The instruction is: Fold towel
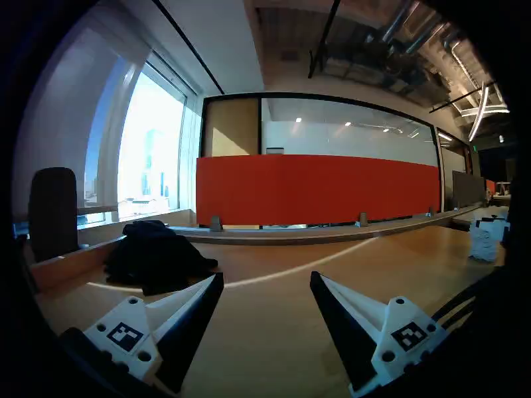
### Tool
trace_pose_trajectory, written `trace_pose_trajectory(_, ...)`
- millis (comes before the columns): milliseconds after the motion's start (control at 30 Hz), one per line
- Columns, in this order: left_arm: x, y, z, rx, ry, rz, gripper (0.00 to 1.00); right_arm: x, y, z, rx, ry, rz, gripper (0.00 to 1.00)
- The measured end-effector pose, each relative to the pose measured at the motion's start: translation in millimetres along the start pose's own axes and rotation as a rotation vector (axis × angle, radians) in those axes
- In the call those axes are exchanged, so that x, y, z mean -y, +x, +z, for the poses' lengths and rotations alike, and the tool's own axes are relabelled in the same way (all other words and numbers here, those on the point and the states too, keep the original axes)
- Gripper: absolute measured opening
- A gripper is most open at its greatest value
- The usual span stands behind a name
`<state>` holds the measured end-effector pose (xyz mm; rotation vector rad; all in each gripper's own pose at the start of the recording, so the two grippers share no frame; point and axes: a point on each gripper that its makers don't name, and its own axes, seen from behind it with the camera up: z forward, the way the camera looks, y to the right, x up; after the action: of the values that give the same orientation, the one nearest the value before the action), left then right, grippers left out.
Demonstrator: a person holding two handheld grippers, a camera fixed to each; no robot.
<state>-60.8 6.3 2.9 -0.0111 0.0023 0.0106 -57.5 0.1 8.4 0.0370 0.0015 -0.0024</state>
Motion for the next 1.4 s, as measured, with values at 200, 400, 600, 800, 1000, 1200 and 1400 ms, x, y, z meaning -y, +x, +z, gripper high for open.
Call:
trace_pose_trajectory(200, 0.0, 0.0, 0.0, 0.0, 0.0, 0.0, 0.97, 1.8, -1.9, -0.6, 0.0, 0.002, -0.022, 0.99)
trace_pose_trajectory(400, 0.0, -0.2, -0.3, 0.0, 0.0, 0.0, 0.97, 0.6, -2.0, -0.7, 0.001, -0.003, -0.024, 0.99)
trace_pose_trajectory(600, -0.1, 0.1, -0.5, 0.0, 0.0, 0.0, 0.97, 0.3, -2.5, -1.7, 0.0, -0.005, -0.024, 0.99)
trace_pose_trajectory(800, -0.2, 0.5, -0.7, 0.0, 0.0, 0.0, 0.97, 0.6, -3.3, -1.2, 0.002, -0.005, -0.024, 0.99)
trace_pose_trajectory(1000, -0.4, 0.7, -0.5, 0.0, 0.0, 0.0, 0.96, 0.0, -2.7, -1.3, 0.002, -0.007, -0.023, 0.99)
trace_pose_trajectory(1200, -0.1, 0.8, -0.4, 0.0, 0.0, 0.0, 0.97, 0.9, -3.4, -0.9, 0.003, -0.003, -0.024, 0.99)
trace_pose_trajectory(1400, 0.2, 1.0, -0.3, 0.0, 0.0, 0.0, 0.97, 0.5, -3.6, -1.2, 0.004, -0.003, -0.023, 0.99)
